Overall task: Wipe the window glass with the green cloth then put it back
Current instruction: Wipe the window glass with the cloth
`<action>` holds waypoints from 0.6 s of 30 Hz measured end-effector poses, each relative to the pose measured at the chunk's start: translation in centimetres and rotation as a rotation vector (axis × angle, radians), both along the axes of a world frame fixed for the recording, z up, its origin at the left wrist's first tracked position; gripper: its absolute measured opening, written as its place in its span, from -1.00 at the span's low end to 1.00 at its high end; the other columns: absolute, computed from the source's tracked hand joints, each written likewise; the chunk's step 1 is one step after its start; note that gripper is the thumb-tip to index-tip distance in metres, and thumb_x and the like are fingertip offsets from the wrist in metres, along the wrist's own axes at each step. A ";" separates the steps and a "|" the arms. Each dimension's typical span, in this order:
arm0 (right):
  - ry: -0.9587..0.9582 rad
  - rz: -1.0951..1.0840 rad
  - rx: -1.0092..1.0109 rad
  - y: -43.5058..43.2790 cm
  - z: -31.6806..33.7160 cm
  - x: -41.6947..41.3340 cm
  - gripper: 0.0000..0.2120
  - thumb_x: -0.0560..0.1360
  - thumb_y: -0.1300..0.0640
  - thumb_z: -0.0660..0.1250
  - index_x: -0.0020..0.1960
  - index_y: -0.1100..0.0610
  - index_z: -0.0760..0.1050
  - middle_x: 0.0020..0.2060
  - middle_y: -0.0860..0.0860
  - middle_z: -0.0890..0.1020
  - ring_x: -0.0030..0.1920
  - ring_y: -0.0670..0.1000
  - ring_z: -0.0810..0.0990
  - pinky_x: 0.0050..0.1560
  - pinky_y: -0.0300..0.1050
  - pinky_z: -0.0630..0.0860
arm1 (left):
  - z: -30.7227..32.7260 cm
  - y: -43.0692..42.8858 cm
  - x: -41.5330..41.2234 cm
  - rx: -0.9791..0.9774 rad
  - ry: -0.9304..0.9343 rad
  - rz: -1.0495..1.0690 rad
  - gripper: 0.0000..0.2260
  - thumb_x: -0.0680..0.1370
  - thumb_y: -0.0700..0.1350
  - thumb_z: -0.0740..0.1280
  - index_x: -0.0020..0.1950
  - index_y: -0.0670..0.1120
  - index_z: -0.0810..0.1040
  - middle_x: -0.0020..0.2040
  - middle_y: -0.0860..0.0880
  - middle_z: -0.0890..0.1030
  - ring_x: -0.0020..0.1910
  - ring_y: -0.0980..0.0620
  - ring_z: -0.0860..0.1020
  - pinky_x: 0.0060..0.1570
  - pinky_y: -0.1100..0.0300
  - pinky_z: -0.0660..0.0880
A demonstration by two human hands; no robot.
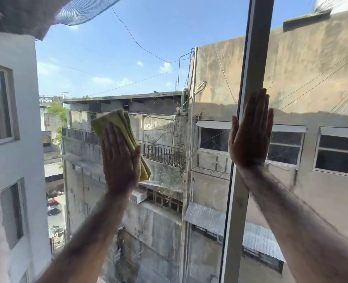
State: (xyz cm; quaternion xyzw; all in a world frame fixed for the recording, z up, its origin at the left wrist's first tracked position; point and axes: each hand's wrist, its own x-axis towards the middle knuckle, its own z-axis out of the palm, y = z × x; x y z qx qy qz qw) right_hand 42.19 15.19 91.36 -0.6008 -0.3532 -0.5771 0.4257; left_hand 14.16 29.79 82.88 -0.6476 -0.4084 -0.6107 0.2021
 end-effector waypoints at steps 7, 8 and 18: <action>-0.010 0.016 0.007 -0.1 0.0 0.0 -0.43 0.79 -0.02 -0.05 0.71 0.25 -0.02 0.71 0.23 0.09 0.72 0.16 0.08 0.71 0.18 0.13 | 12.0 -2.8 7.6 0.111 0.035 -0.033 -0.23 0.67 0.27 -0.07 0.65 -0.30 0.10 0.67 -0.29 0.18 0.68 -0.21 0.12 0.68 -0.12 0.08; -0.009 0.019 0.003 -0.1 -0.1 0.0 -0.43 0.79 -0.01 -0.03 0.71 0.24 -0.02 0.71 0.22 0.09 0.72 0.16 0.07 0.71 0.18 0.13 | 11.7 -3.4 8.8 0.155 0.109 -0.048 -0.22 0.66 0.29 -0.07 0.64 -0.31 0.11 0.67 -0.30 0.18 0.68 -0.22 0.13 0.68 -0.12 0.08; 0.007 -0.003 -0.052 -0.5 0.0 -0.2 -0.42 0.79 0.00 -0.04 0.71 0.27 -0.03 0.71 0.23 0.06 0.73 0.16 0.03 0.72 0.18 0.10 | 6.4 -6.5 7.7 0.236 0.284 -0.080 -0.42 0.71 0.14 0.16 0.54 -0.28 0.39 0.54 -0.29 0.44 0.53 -0.21 0.44 0.50 -0.07 0.45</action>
